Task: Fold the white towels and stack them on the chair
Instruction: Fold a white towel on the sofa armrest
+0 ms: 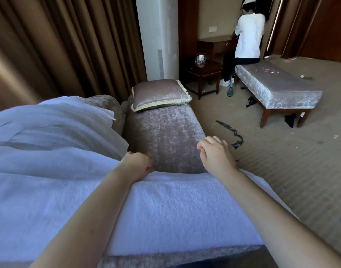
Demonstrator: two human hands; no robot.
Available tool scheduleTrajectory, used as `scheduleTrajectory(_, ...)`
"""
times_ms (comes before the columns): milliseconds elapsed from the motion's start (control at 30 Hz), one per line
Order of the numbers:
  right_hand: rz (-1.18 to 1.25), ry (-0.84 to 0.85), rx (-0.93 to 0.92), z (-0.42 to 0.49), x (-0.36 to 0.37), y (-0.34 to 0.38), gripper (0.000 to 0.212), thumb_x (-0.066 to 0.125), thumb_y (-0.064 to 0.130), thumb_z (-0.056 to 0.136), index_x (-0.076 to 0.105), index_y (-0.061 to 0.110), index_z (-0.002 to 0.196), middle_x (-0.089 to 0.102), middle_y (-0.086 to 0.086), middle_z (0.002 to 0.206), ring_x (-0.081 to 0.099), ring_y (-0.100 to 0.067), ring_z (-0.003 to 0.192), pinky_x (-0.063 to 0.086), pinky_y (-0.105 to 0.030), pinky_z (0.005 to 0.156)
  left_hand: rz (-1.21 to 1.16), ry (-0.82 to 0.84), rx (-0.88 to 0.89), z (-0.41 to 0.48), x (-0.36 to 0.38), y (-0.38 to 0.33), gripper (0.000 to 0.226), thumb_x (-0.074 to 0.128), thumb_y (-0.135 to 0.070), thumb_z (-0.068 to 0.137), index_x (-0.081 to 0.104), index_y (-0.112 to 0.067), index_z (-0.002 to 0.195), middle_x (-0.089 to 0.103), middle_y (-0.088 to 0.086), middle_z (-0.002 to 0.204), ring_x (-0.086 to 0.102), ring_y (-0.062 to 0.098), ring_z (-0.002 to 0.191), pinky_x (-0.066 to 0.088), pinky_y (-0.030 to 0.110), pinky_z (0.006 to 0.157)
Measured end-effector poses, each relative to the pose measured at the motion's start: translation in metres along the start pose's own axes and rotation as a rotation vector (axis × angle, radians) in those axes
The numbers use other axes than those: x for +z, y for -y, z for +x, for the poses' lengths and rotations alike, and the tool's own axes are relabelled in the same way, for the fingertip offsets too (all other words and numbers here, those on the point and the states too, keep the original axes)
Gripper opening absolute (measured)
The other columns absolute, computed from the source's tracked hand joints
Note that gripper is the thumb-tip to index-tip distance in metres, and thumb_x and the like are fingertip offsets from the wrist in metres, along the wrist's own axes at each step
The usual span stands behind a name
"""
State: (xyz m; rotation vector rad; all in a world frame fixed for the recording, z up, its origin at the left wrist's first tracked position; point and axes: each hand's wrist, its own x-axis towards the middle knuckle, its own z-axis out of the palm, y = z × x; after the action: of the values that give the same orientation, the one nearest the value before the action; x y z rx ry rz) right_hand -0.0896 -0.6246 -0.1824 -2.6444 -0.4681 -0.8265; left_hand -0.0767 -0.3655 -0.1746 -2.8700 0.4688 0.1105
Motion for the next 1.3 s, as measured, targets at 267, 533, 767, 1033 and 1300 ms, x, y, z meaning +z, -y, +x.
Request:
scheduleTrajectory(267, -0.002, 0.074, 0.027, -0.001, 0.003, -0.001, 0.013, 0.061, -0.001, 0.083, 0.067, 0.010, 0.086, 0.064, -0.005, 0.087, 0.059, -0.029, 0.088, 0.044, -0.039, 0.077, 0.055, 0.204, -0.175, -0.005, -0.002, 0.000, 0.029, 0.042, -0.027, 0.101, 0.056, -0.018, 0.125, 0.055, 0.002, 0.132, 0.047, 0.020, 0.126, 0.031, 0.036, 0.104)
scheduleTrajectory(533, -0.013, 0.301, 0.036, 0.001, -0.001, 0.005, 0.055, 0.045, -0.001, 0.092, 0.040, 0.020, 0.143, 0.047, 0.002, 0.141, 0.037, -0.019, 0.131, 0.025, -0.033, 0.108, -0.014, -0.706, 0.006, -0.027, -0.026, 0.001, 0.007, 0.060, -0.008, 0.078, 0.062, -0.014, 0.075, 0.055, 0.001, 0.071, 0.056, 0.026, 0.064, 0.035, 0.032, 0.057)
scheduleTrajectory(767, 0.003, 0.334, -0.231, 0.004, -0.011, 0.005, 0.026, 0.052, 0.007, 0.088, 0.060, 0.016, 0.111, 0.058, 0.000, 0.101, 0.048, -0.024, 0.105, 0.035, -0.039, 0.101, -0.062, -0.983, 0.060, -0.074, -0.058, 0.005, 0.009, 0.058, -0.010, 0.087, 0.064, -0.013, 0.081, 0.053, 0.001, 0.074, 0.049, 0.025, 0.067, 0.030, 0.033, 0.062)
scheduleTrajectory(1033, -0.396, 0.260, -0.347, -0.008, -0.085, -0.044, 0.027, 0.089, 0.027, 0.061, 0.064, 0.017, 0.067, 0.052, 0.006, 0.065, 0.052, -0.021, 0.075, 0.044, -0.036, 0.072, -0.076, -0.985, 0.082, -0.112, -0.063, 0.017, 0.016, 0.053, -0.017, 0.093, 0.065, -0.008, 0.087, 0.055, 0.004, 0.075, 0.054, 0.026, 0.060, 0.042, 0.038, 0.052)
scheduleTrajectory(1300, -0.658, 0.226, -0.100, -0.061, -0.146, -0.074, 0.038, 0.097, 0.021, 0.043, 0.060, 0.015, 0.044, 0.045, 0.001, 0.050, 0.048, -0.026, 0.059, 0.017, -0.035, 0.061, -0.017, -0.979, 0.140, -0.140, -0.056, 0.013, 0.028, 0.044, -0.022, 0.098, 0.066, -0.007, 0.091, 0.061, 0.007, 0.080, 0.059, 0.029, 0.064, 0.044, 0.038, 0.053)
